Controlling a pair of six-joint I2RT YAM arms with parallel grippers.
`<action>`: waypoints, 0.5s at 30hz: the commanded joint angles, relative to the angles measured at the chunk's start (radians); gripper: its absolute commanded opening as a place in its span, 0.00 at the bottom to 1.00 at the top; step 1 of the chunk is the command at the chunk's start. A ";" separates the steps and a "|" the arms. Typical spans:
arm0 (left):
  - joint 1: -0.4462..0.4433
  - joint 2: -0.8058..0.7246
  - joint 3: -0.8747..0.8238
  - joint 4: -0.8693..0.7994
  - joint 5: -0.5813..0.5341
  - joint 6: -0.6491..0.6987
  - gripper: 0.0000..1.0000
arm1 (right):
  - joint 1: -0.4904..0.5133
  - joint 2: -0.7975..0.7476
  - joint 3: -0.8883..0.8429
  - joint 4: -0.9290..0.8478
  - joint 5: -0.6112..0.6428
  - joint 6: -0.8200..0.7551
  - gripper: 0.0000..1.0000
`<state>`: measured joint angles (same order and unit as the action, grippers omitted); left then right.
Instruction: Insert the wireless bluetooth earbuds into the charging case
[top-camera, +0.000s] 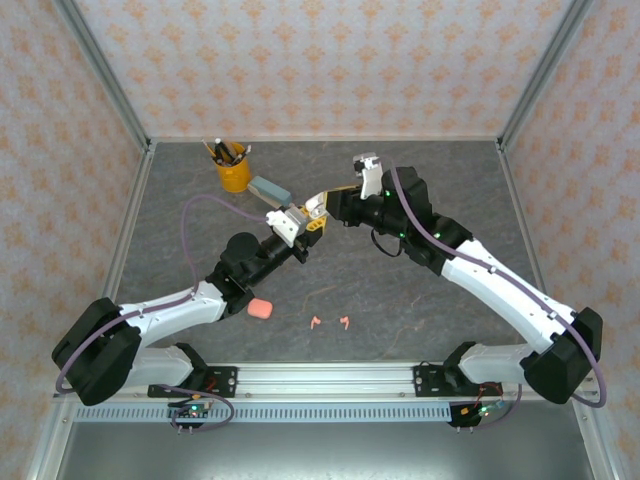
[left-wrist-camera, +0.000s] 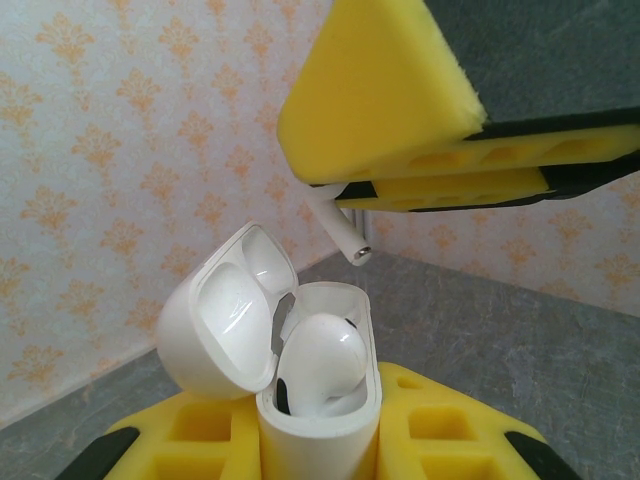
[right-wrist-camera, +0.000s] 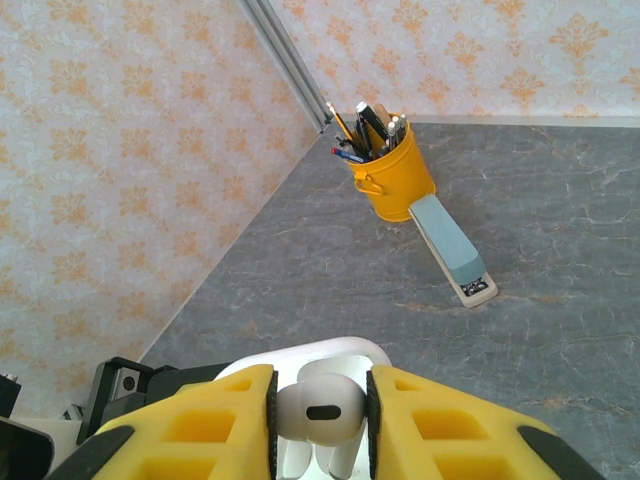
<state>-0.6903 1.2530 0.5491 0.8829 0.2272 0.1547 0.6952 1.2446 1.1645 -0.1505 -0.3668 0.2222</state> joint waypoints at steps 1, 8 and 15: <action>-0.012 0.001 0.040 0.041 0.001 -0.010 0.00 | 0.007 0.010 -0.005 0.041 0.009 -0.020 0.28; -0.014 -0.004 0.038 0.042 -0.002 -0.010 0.00 | 0.007 0.022 -0.008 0.040 0.023 -0.024 0.27; -0.014 -0.005 0.035 0.050 -0.006 -0.019 0.00 | 0.007 0.022 -0.027 0.043 0.038 -0.028 0.27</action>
<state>-0.6952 1.2530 0.5491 0.8829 0.2272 0.1543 0.6952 1.2675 1.1526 -0.1402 -0.3553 0.2146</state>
